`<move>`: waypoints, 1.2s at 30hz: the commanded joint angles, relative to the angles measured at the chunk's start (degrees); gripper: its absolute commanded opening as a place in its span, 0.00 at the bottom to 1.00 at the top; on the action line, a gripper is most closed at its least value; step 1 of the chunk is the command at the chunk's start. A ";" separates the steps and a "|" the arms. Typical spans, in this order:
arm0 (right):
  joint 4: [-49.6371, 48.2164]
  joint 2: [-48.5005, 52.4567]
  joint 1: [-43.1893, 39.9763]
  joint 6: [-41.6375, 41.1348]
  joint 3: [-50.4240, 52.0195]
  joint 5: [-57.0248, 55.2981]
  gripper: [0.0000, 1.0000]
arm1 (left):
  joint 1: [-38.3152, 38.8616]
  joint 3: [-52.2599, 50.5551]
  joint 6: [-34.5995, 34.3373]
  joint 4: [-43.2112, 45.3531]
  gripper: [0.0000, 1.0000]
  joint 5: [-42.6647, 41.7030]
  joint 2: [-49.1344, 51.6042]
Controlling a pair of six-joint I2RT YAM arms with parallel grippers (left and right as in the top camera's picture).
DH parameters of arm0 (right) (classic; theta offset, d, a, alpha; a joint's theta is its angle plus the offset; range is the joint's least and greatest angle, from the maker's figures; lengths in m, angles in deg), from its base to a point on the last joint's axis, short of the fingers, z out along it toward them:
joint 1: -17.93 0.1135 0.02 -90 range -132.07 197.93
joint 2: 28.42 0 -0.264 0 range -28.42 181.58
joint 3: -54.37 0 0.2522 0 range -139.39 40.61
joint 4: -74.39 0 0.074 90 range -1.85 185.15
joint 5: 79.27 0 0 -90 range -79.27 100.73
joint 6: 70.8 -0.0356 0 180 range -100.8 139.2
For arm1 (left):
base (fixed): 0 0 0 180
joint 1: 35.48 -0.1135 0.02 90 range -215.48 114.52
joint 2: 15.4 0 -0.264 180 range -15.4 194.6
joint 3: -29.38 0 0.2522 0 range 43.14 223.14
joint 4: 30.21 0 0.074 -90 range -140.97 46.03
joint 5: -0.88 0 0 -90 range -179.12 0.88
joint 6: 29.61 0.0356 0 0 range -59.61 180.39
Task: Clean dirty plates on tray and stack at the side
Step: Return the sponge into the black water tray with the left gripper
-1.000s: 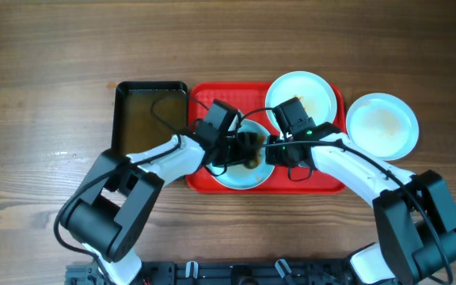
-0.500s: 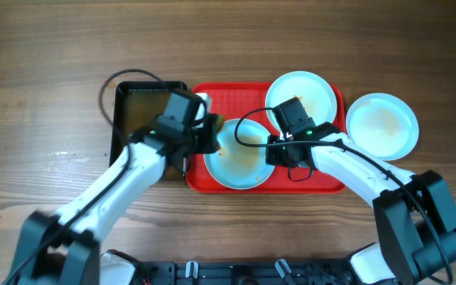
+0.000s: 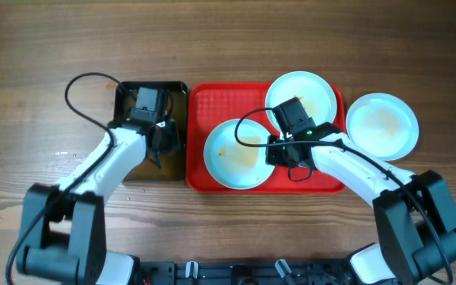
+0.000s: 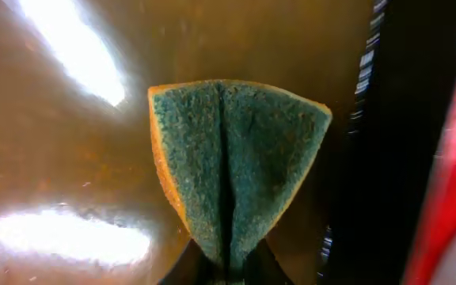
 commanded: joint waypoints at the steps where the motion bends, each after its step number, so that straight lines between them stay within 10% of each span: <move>1: 0.09 -0.63 0.09 0.35 -0.07 0.07 0.04 | -0.31 -0.07 1.03 -0.02 0.34 0.87 3.85; 4: 0.00 -0.63 0.09 0.31 -0.07 0.04 0.05 | -0.35 -0.04 1.29 0.50 0.86 0.98 4.66; 9: -0.22 -0.63 0.09 0.33 -0.07 0.07 0.06 | -0.42 -0.04 1.22 5.64 0.89 0.92 4.68; 14: -0.28 -0.63 0.09 0.28 -0.07 0.07 0.06 | -0.42 -0.07 1.20 8.63 0.80 -3.15 7.13; 18: -0.13 -0.63 0.09 0.33 -0.07 0.07 0.06 | -0.39 -0.02 1.25 9.55 0.08 -3.96 7.63; 19: -0.15 -0.63 0.09 0.31 -0.07 0.07 0.06 | -0.44 0.02 1.29 10.14 0.04 -3.52 7.41; 22: 0.07 -0.63 0.09 0.33 -0.07 0.07 0.06 | -0.42 0.70 1.27 10.25 0.04 -1.16 6.43; 24: 0.13 -0.63 0.09 0.31 -0.07 0.09 0.06 | -0.42 1.33 1.22 8.61 0.48 -1.25 5.40; 29: 0.09 -0.63 0.09 0.31 -0.07 0.09 0.06 | -0.42 1.38 1.20 -3.87 0.56 -10.10 4.52; 34: 0.09 -0.63 0.09 0.28 -0.07 0.55 0.06 | -0.42 1.36 1.25 -3.41 0.39 -10.03 4.63; 36: 0.04 -0.63 0.09 0.28 -0.07 0.52 0.06 | -0.42 1.36 1.25 -2.78 0.07 -7.91 4.63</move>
